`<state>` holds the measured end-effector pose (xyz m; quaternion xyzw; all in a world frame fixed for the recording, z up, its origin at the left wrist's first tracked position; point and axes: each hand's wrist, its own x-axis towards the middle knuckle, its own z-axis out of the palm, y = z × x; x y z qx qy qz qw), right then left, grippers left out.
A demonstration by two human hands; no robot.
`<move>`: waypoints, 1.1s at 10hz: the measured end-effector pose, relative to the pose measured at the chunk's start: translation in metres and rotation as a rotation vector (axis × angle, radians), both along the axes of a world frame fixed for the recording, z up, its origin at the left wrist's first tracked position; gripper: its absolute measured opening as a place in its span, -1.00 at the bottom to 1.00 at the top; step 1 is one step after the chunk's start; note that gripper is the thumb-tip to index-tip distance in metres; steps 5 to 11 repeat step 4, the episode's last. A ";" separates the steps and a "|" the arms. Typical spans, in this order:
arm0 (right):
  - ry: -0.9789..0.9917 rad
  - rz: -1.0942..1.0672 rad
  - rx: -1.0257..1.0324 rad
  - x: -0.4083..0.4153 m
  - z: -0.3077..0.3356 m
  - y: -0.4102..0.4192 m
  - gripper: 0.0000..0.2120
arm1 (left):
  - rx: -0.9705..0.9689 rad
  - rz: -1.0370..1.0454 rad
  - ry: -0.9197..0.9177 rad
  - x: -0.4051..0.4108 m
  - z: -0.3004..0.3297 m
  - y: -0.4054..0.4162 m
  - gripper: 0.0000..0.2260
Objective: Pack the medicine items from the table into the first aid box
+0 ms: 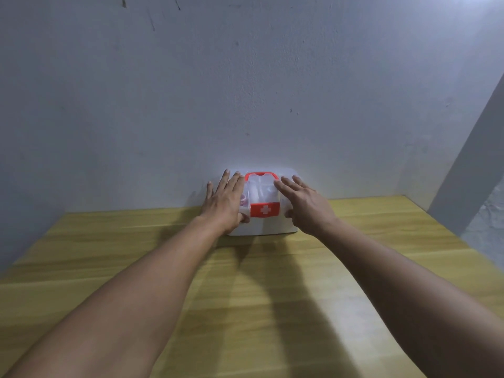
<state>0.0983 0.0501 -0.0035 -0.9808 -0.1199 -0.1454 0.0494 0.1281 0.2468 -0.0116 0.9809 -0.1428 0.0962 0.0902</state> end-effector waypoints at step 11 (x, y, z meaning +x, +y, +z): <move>0.002 -0.008 0.166 -0.048 -0.006 -0.026 -0.22 | -0.120 0.041 -0.040 -0.051 -0.002 0.007 -0.02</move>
